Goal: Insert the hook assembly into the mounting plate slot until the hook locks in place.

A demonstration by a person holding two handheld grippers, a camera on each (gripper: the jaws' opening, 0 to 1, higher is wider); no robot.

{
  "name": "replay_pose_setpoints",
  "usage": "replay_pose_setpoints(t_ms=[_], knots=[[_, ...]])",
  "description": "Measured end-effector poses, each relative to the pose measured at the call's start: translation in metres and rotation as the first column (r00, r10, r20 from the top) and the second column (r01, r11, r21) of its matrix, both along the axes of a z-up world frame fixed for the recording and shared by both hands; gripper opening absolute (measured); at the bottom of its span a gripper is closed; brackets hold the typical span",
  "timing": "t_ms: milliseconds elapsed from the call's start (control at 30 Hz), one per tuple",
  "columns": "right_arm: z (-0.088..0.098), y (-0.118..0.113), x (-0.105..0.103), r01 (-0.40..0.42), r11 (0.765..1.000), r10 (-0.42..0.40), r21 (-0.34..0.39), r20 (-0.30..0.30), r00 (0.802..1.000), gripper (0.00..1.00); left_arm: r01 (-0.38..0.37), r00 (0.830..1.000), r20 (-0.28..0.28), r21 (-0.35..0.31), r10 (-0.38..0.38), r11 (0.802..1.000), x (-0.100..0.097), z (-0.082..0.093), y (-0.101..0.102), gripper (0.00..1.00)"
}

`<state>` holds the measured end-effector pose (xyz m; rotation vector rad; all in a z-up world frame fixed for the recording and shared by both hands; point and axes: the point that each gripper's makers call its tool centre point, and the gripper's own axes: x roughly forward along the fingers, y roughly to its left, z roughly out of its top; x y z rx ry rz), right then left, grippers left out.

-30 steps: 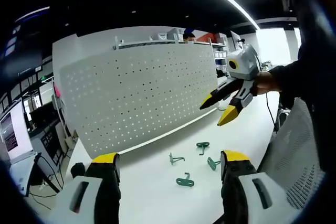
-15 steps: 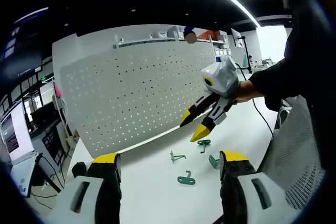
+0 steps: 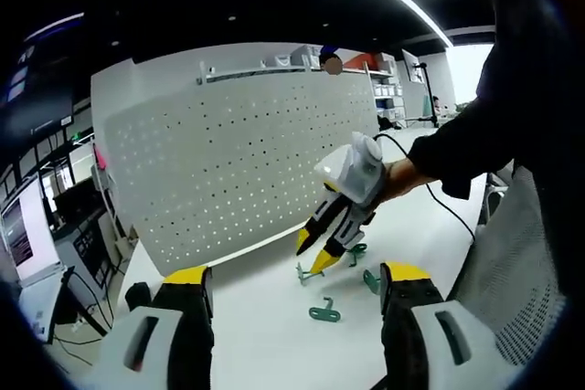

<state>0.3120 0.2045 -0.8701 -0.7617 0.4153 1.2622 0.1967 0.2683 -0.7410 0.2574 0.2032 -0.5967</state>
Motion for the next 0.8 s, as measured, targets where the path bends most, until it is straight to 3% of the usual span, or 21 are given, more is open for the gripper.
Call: replay_pose_setpoints(t_ms=[433, 800], knots=[[-0.021, 0.004, 0.007, -0.099, 0.988, 0.106, -0.118, 0.059, 0.993, 0.09, -0.012, 1.0, 0.009, -0.012, 0.012, 1.0, 0.001, 0.003, 0.003, 0.74], [-0.018, -0.005, 0.005, -0.048, 0.992, 0.052, -0.118, 0.03, 0.998, 0.03, -0.006, 1.0, 0.008, -0.008, 0.006, 1.0, 0.001, 0.002, 0.002, 0.74]])
